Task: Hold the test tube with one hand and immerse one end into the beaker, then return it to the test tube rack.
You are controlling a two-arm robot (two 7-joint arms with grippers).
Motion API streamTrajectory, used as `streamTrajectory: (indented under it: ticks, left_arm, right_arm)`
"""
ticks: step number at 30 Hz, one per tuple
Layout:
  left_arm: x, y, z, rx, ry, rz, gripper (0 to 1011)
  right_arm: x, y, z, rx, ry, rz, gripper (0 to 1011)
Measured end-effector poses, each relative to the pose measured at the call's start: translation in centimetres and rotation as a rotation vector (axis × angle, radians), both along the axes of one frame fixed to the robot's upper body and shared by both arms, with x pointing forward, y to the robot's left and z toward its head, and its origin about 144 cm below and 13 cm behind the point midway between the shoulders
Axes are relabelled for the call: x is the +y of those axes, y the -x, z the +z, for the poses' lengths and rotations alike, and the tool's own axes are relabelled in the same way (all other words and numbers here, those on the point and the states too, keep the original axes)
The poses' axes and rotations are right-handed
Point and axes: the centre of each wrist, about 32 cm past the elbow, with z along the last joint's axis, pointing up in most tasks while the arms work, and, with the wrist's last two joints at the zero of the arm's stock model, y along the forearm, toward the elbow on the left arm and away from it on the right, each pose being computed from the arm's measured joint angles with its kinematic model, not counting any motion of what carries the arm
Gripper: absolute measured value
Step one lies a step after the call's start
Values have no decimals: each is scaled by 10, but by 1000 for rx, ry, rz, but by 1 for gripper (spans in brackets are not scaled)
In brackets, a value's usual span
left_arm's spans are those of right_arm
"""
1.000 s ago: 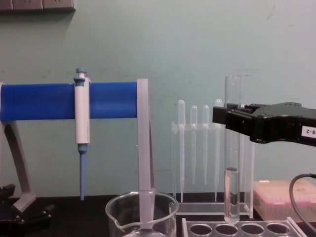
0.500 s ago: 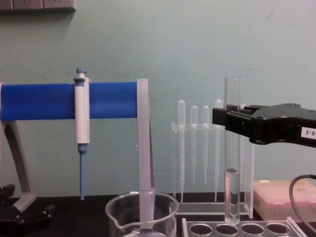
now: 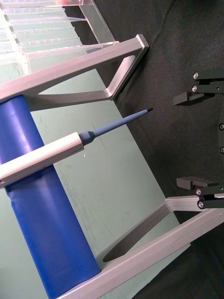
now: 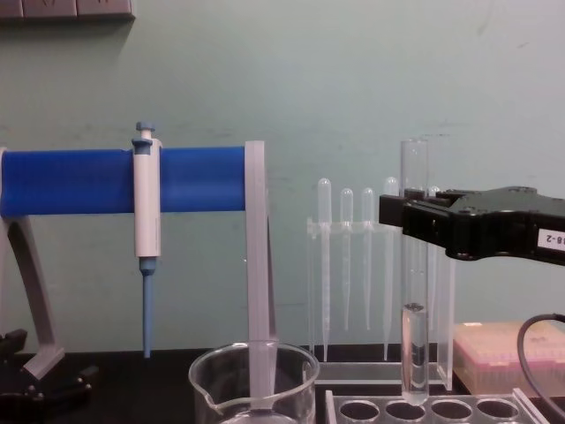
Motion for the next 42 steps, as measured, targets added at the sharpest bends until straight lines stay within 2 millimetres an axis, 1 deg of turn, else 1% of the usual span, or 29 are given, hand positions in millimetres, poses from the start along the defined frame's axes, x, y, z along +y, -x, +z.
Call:
streamTrajectory:
  ticks: [42]
  left_arm:
    - [0,0,0,0,0,0,1000]
  right_arm:
    - [0,0,0,1,0,0,226]
